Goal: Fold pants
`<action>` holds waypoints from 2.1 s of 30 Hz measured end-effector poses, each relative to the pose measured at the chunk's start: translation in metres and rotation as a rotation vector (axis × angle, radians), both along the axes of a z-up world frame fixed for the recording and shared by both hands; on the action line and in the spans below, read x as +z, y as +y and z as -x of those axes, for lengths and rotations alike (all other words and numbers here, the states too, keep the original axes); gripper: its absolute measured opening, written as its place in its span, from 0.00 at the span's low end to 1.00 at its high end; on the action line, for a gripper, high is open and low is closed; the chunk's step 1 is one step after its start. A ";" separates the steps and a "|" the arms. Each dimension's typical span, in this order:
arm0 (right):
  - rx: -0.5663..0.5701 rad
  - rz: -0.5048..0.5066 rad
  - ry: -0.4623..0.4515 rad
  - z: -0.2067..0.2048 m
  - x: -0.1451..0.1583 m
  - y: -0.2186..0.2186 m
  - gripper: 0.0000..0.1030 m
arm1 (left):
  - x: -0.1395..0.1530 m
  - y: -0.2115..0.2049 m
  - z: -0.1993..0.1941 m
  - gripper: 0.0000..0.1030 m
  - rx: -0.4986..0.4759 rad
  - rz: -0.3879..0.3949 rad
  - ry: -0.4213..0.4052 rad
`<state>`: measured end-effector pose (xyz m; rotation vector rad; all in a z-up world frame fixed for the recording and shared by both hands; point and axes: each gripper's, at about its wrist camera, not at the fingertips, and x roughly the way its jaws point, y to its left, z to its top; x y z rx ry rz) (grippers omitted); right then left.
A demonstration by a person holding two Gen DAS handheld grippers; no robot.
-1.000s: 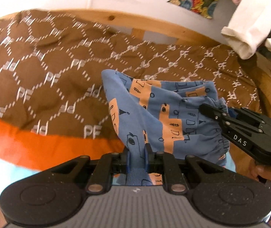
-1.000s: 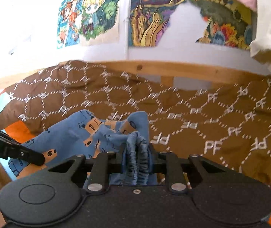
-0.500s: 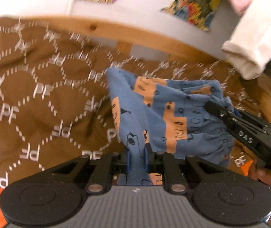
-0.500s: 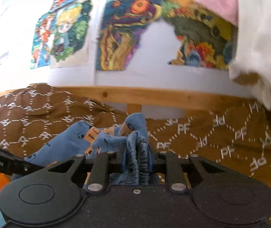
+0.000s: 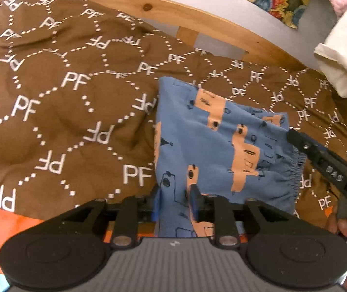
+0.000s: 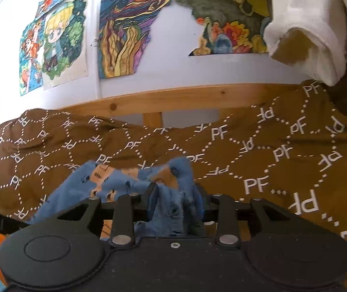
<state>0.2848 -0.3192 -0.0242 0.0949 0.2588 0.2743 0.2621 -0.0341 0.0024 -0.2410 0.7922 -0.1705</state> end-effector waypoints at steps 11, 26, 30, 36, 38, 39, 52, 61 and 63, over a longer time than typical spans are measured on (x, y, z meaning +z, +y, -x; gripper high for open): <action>-0.065 -0.007 -0.036 0.038 0.029 -0.006 0.99 | 0.034 0.008 0.042 1.00 0.133 -0.017 -0.156; -0.103 0.064 -0.048 0.150 0.042 -0.002 0.99 | 0.031 -0.009 0.136 1.00 0.127 -0.177 -0.314; -0.102 0.088 0.004 0.169 0.033 0.005 0.99 | 0.025 -0.015 0.152 1.00 0.077 -0.235 -0.342; -0.082 0.123 0.064 0.186 0.021 0.017 0.99 | 0.017 -0.017 0.164 1.00 0.043 -0.275 -0.340; -0.072 0.126 0.075 0.185 0.018 0.020 0.99 | 0.015 -0.017 0.165 1.00 0.041 -0.277 -0.336; -0.069 0.126 0.080 0.183 0.018 0.020 0.99 | 0.014 -0.016 0.165 1.00 0.040 -0.278 -0.333; -0.081 0.110 0.113 0.177 0.015 0.017 0.99 | 0.012 -0.016 0.166 1.00 0.035 -0.295 -0.316; -0.063 0.127 0.117 0.176 0.013 0.021 0.99 | 0.015 -0.017 0.168 1.00 0.002 -0.298 -0.315; -0.059 0.130 0.119 0.176 0.013 0.022 0.99 | 0.015 -0.019 0.168 1.00 0.002 -0.307 -0.313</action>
